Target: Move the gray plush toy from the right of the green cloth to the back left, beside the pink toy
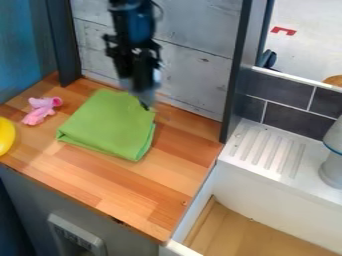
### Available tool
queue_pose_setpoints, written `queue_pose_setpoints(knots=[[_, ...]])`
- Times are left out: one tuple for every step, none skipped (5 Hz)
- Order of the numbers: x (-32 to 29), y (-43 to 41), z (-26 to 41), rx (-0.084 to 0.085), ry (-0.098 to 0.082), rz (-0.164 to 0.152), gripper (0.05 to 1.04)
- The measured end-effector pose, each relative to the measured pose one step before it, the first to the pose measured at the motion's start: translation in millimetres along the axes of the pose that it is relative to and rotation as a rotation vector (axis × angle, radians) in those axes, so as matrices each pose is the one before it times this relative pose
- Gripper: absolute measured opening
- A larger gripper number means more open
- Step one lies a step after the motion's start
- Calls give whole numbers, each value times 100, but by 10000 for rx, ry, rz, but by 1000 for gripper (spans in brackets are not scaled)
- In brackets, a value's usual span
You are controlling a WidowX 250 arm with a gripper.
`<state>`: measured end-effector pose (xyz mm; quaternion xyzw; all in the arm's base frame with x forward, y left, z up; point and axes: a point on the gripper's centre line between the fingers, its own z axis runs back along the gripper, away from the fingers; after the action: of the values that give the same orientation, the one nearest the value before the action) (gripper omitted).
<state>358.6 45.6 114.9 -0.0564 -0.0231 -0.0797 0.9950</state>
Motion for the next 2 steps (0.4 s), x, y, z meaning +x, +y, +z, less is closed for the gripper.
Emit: queue_pose_setpoints(knots=[[-982, 4326, 1837, 476, -23, 823, 447], [962, 3717, -534, 462, 163, 587, 447]])
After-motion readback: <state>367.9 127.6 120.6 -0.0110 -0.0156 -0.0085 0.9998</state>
